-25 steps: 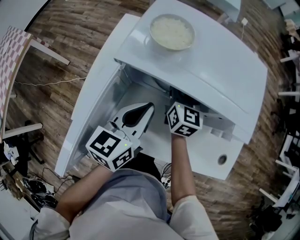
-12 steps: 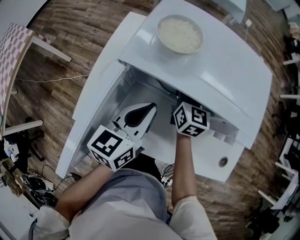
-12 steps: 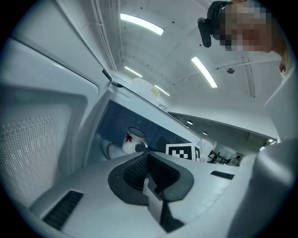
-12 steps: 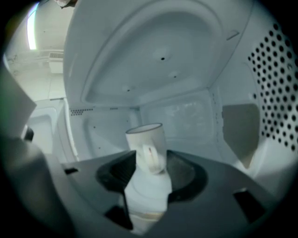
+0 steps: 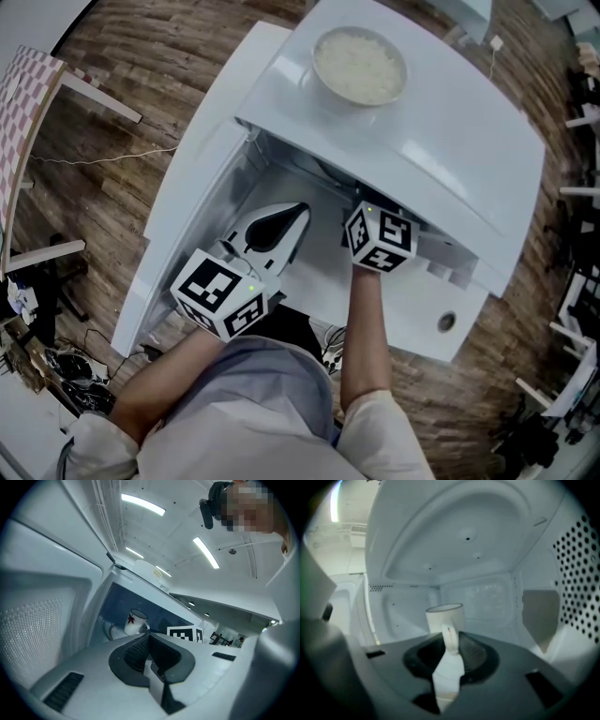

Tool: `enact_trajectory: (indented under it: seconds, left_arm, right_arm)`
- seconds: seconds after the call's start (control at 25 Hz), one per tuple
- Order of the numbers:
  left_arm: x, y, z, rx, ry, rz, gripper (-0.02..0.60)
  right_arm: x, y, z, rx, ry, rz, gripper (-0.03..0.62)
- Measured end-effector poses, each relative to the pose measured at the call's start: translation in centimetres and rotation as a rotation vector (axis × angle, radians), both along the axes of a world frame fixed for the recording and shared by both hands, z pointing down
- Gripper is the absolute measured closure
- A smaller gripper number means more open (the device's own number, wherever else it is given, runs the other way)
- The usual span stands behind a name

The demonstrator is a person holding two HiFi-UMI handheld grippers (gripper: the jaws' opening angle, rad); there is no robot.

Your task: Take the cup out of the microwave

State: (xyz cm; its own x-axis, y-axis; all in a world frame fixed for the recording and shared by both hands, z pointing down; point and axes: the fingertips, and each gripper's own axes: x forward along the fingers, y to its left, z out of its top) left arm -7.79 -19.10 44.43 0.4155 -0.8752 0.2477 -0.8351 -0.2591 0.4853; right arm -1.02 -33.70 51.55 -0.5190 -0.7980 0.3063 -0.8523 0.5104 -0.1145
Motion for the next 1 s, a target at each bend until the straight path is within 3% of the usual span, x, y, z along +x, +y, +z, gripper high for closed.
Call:
enact_trajectory:
  seconds: [0.36,0.76,1.0]
  left_arm:
    - [-0.2,0.0,0.0,-0.002,0.005,-0.013,0.574]
    - [0.0,-0.1,-0.1,-0.003,0.013,-0.022,0.574]
    - [0.0,0.0,-0.2,0.002,0.015,-0.022,0.574]
  right_arm:
    - [0.6,0.7,-0.4,0.046,0.041,0.021,0.513]
    - [1.5,4.3,-0.3,0.048,0.02,0.046,0.513]
    - [1.0,5.2,-0.1,0.064,0.005,0.002,0.505]
